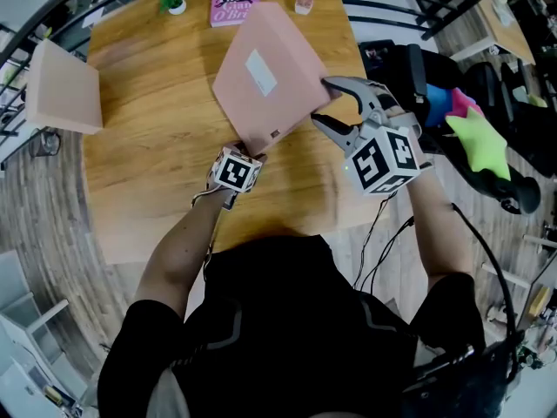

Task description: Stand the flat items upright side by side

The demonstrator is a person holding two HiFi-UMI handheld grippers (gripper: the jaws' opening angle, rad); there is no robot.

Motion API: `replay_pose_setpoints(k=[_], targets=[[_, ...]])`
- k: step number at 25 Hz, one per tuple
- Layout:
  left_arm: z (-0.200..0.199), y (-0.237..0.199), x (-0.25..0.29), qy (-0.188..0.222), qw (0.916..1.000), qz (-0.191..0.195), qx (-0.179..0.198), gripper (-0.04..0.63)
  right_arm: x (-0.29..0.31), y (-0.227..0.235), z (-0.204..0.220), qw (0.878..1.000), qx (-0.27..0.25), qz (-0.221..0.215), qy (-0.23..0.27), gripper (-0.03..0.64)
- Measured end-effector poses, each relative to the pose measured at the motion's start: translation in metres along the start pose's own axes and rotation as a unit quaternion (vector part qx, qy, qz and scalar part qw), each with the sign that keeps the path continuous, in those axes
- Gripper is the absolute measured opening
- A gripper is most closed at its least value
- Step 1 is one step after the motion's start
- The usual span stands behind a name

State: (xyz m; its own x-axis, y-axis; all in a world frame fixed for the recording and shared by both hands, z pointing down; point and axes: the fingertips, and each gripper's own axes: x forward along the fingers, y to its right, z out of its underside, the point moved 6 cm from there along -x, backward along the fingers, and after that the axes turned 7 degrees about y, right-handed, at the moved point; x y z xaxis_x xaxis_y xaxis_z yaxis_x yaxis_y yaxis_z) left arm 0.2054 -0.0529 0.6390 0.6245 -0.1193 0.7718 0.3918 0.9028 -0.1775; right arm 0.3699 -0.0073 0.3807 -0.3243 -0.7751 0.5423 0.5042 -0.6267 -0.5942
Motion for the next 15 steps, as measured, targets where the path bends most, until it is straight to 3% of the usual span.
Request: replay_pose_setpoints(k=[6,9,15], targets=[[-0.003,0.003,-0.002,-0.023,0.9992,0.030,0.006,0.301,0.009,0.003,-0.021,0.997,-0.072,-0.017,-0.005,0.282],[-0.003,0.002,-0.004,-0.039,0.9985,0.037,-0.012,0.301,0.013,0.006,-0.026,0.996,-0.089,-0.028,-0.006,0.282],[0.000,0.004,-0.011,-0.050,0.9971,0.056,0.000,0.301,0.020,0.000,-0.040,0.990,-0.133,-0.049,0.000,0.268]])
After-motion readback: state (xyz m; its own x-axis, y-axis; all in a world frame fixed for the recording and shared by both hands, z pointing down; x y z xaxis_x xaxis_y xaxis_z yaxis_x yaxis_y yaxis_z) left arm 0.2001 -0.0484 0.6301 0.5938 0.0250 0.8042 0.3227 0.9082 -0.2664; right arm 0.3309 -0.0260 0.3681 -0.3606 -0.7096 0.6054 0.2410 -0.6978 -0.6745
